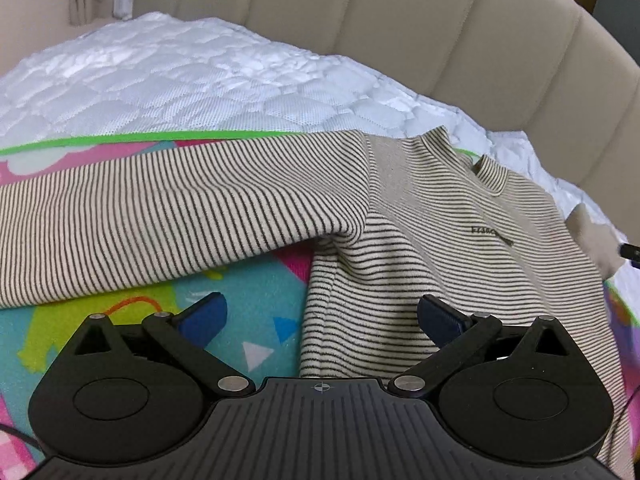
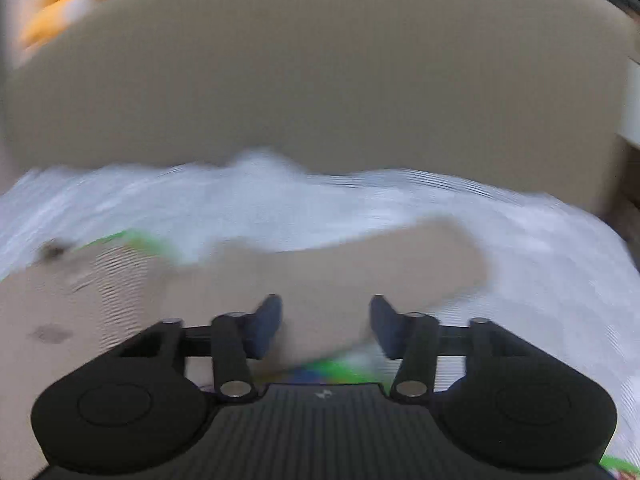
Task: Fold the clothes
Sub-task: 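Grasp a sleeve cuff with the right tool and lift it up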
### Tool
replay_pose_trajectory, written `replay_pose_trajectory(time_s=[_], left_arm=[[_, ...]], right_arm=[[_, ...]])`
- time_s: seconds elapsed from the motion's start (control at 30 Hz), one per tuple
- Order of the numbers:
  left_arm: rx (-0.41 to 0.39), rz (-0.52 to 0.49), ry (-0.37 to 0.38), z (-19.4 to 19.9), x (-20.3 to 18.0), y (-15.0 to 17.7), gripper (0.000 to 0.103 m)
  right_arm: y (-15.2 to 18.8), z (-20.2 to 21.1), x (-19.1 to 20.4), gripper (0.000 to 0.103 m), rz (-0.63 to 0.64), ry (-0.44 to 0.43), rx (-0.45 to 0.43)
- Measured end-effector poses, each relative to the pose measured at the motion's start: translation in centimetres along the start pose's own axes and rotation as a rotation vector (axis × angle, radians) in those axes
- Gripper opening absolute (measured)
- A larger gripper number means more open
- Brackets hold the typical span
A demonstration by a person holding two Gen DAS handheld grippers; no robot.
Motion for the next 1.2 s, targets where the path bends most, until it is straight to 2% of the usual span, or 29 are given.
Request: replay_pose_trajectory(time_s=[0.07, 0.2, 0.27, 0.37, 0.4, 0.43, 0.5, 0.53, 0.63, 0.73, 0.9, 1.0, 1.2], left_arm=[[-0.008, 0.023, 0.0, 0.0, 0.2, 0.0, 0.103], [-0.024, 0.072, -0.001, -0.1, 0.7, -0.1, 0.103], [-0.032, 0.096, -0.001, -0.1, 0.9, -0.1, 0.103], [-0.045, 0.092, -0.009, -0.3, 0.8, 0.0, 0.103], [-0.05, 0.084, -0.013, -0.3, 0.7, 0.1, 0.103], [-0.051, 0.084, -0.013, -0.3, 0.6, 0.0, 0.103], [-0.052, 0.083, -0.012, -0.3, 0.6, 0.0, 0.103], [-0.052, 0.082, -0.012, -0.3, 0.6, 0.0, 0.103], [-0.052, 0.116, -0.003, -0.1, 0.9, -0.2, 0.103], [-0.05, 0.16, 0.007, 0.3, 1.4, -0.6, 0.103], [-0.071, 0.267, -0.025, 2.1, 3.3, -1.5, 0.103], [-0.085, 0.329, -0.067, 3.1, 4.9, -2.0, 0.103], [-0.052, 0.475, -0.071, 3.7, 7.6, -2.1, 0.103]], right_arm=[[0.1, -1.2, -3.7, 0.04, -0.09, 0.098, -0.02], [0.0, -4.1, -8.3, 0.04, -0.234, 0.201, -0.052], [0.3, -5.2, -9.8, 0.04, -0.315, 0.208, -0.062], [0.7, -6.7, -10.1, 0.04, -0.421, 0.149, -0.058], [0.7, -7.1, -10.0, 0.033, -0.431, 0.144, -0.05], [0.7, -7.1, -9.6, 0.021, -0.42, 0.141, -0.053], [0.0, -6.0, -9.0, 0.01, -0.388, 0.123, -0.078], [-0.5, -5.1, -8.6, 0.009, -0.37, 0.105, -0.098], [-3.6, -0.8, -6.3, 0.009, -0.264, 0.051, -0.194], [-7.6, 4.2, -3.2, 0.009, -0.21, -0.041, -0.289], [-12.9, 10.8, 5.2, 0.009, -0.085, -0.205, -0.379], [-13.8, 13.0, 11.6, 0.009, 0.004, -0.301, -0.387], [-11.1, 12.6, 23.6, 0.009, 0.14, -0.445, -0.308]])
Point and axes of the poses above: each gripper's, at about its wrist camera, not at the fingertips, and z roughly against the way its jaws point, x to its left, y to its underside, the point moved 1 cm from there along -z, roughly the way its jaws point, and after that the axes turned 11 degrees about -x, right-handed, at the moved point
